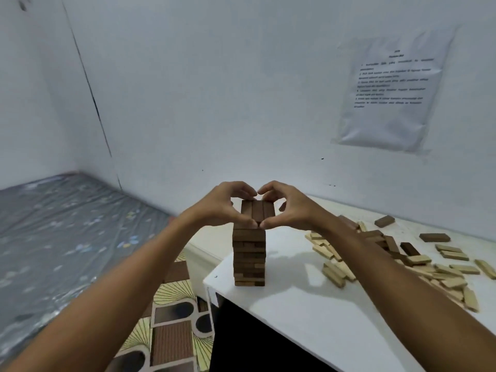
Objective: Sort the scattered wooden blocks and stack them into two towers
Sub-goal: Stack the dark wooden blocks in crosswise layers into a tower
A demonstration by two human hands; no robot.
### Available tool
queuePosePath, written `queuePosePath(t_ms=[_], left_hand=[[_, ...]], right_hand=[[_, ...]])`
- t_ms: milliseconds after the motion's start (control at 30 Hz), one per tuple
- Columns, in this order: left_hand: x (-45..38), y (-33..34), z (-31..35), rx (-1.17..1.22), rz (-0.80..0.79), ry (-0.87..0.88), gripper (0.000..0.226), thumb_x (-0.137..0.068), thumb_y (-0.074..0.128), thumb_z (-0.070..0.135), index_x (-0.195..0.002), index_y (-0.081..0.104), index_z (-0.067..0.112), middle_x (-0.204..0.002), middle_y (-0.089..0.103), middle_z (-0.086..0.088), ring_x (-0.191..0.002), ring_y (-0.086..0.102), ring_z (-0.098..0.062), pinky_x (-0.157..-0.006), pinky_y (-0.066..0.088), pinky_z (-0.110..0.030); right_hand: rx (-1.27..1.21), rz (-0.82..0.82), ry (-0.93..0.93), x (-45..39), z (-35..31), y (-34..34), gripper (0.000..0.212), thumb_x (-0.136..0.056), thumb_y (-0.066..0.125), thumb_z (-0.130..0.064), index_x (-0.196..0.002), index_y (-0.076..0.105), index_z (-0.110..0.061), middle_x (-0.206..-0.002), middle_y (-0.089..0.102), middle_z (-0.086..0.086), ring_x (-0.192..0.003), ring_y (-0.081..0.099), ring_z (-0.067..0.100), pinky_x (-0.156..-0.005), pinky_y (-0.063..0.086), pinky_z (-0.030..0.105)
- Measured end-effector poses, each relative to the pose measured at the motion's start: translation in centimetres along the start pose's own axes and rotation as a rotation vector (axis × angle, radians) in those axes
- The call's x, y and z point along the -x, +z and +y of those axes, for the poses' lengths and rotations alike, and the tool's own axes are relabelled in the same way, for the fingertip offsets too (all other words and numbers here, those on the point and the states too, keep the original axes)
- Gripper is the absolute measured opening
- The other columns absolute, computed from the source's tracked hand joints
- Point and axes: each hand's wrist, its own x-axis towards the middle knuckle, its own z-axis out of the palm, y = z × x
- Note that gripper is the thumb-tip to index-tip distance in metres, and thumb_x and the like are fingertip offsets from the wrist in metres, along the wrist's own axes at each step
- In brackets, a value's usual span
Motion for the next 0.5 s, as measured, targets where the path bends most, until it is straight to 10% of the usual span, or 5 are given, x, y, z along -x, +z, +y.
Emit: queuePosePath(t_ms=[500], left_hand=[[0.5,0.2,-3.6,0.072,-0.028,-0.121,0.07,-0.055,0.09,0.029,-0.112,0.049,0.027,-0.114,0.067,0.007,-0.112,0.058,-0.01,-0.085,0.046,-0.025]], right_hand=[[0.015,-0.075,0.05,-1.7,0.8,2.2,0.061,-0.066,0.088,-0.022,-0.117,0.055,-0.028,-0.11,0.06,-0.007,-0.107,0.053,0.001,-0.074,0.042,0.02]])
